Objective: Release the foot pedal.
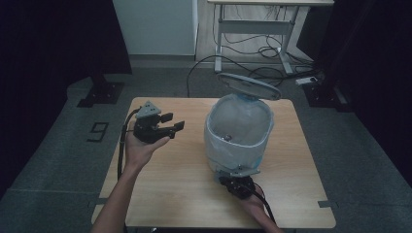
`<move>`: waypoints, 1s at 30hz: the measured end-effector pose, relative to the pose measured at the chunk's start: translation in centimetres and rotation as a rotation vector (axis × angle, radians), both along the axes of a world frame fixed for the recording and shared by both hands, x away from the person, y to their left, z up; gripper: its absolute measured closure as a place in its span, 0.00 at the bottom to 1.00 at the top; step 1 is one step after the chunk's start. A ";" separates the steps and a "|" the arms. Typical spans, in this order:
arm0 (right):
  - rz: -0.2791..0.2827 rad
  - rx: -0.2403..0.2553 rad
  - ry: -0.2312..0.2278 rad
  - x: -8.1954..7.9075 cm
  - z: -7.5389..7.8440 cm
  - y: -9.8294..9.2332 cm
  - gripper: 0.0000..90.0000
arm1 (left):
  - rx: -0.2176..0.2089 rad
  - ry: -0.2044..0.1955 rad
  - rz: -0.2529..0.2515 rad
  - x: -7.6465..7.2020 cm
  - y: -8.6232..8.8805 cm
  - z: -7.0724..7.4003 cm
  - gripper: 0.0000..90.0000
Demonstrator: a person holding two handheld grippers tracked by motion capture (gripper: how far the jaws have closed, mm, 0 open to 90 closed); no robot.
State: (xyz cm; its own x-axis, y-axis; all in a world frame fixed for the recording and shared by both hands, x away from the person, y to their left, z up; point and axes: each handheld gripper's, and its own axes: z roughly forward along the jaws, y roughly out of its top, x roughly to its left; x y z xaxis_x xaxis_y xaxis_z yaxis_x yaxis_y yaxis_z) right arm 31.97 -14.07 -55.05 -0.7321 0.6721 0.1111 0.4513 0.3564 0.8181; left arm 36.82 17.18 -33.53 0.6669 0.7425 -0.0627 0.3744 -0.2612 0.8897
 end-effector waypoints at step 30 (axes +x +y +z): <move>0.028 0.082 -0.014 -0.5 0.0 -0.2 0.55 | -0.011 0.111 0.017 -2.9 3.8 -8.9 0.46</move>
State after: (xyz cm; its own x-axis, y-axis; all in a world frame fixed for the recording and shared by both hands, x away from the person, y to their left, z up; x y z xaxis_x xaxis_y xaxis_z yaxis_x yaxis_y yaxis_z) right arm 31.50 -14.22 -55.03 -0.7523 0.6405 0.1543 0.4303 0.3004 0.8512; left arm 33.90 20.96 -42.45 0.6426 0.7526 -0.1437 0.4749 -0.2440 0.8456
